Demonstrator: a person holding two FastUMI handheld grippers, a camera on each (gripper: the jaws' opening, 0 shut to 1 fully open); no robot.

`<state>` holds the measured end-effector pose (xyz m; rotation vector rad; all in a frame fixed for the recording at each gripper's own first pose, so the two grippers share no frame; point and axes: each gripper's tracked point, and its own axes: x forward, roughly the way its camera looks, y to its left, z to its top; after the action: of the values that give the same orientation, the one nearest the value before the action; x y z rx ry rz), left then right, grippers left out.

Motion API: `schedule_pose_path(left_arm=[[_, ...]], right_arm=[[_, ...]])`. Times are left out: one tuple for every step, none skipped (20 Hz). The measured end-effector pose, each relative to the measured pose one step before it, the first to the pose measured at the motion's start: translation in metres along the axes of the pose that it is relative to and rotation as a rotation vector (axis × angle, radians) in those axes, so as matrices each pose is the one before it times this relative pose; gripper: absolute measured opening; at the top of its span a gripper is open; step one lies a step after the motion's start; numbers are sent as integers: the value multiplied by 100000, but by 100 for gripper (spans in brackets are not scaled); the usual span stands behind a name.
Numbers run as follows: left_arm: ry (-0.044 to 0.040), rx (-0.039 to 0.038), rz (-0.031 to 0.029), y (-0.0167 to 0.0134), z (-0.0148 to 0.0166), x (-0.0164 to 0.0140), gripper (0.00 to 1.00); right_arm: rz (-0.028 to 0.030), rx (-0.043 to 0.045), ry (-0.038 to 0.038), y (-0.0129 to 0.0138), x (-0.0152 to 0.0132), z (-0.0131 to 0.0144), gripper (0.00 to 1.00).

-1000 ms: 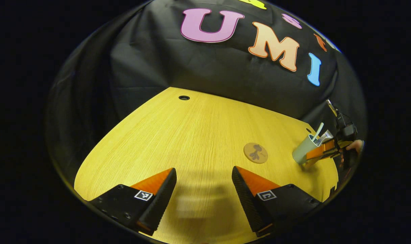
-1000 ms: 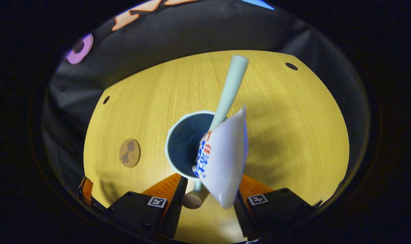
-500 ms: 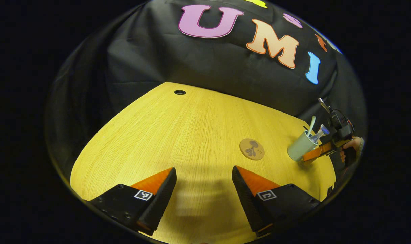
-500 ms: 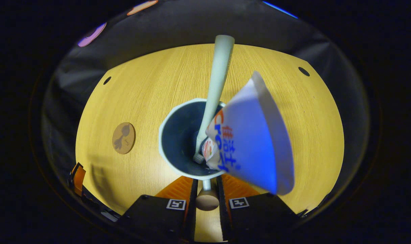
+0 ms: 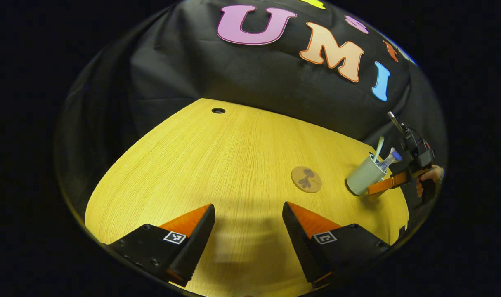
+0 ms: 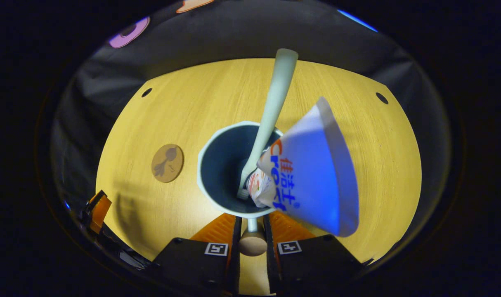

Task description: Put the toothbrush and toothpaste on the desktop into the cup, then pick up the cup and place it on the coaster on the desktop.

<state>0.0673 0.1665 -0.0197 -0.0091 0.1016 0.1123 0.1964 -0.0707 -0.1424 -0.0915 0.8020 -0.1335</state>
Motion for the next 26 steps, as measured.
schedule_pose_path(left_arm=[[172,-381,58,12,-108,10,95],[248,-94,73,36,-51,14,95],[389,233,-2,-27,-39,6,95],[-27,480,-109,0,-15,-41,95],[32,577,131,-8,-17,-35,95],[202,537,64,17,-7,-60,95],[31,440,249,35,-97,16,95],[30,348,424,81,-28,-20,95],[-108,104,588,47,-48,51,95],[135,-91,594,45,14,34,95],[39,-125,638,-75,210,-36,95],[-17,-72,709,24,97,25,95],[167,-50,623,6,-80,80,95],[163,-20,966,122,-2,64,95],[-22,-115,1130,92,1,64,96],[296,-340,876,42,6,83,95],[246,-593,861,47,-52,-53,95],[227,-652,856,26,53,-84,95],[33,-638,757,45,138,84,95],[-130,-590,638,17,96,135,95],[75,-413,531,127,-52,131,95],[345,-168,446,72,-82,115,95],[330,-219,351,63,-139,12,95],[396,-334,39,-12,-54,33,95],[243,-284,-126,47,-84,7,95],[-46,-105,-73,-14,95,-12,95]], right_arm=[[1200,-2473,52,-39,62,13,29],[1544,-2428,-109,5,32,-76,29],[1358,-2620,189,-28,143,-64,25],[760,-2996,249,-218,-111,44,29],[565,-3214,-74,-141,-23,170,29],[678,-2907,-193,-118,-5,-17,29],[860,-2402,-155,-157,60,96,29],[819,-2085,-57,-20,55,-193,29],[683,-1648,-128,-130,-118,149,25],[281,-1874,81,-103,-101,-47,25],[4,-1699,117,-161,-101,82,29],[122,-1489,-7,96,-63,179,29],[487,-1300,40,-16,-24,34,29],[766,-919,190,-16,155,-171,29],[512,-698,307,-106,99,8,29],[127,-785,258,-71,128,-104,29],[-294,-974,647,-102,-5,-113,29],[-558,-960,987,-40,-198,-65,24],[-559,-542,1029,-87,-60,-52,29],[-323,-130,938,67,-106,23,29],[-193,-36,1071,-7,-146,53,29],[-51,-39,-867,-37,-102,306,29],[-52,236,334,-23,139,-16,29],[216,28,139,77,2,-227,25],[95,-388,-191,-46,-21,35,25],[120,-420,51,1,-36,73,29]])
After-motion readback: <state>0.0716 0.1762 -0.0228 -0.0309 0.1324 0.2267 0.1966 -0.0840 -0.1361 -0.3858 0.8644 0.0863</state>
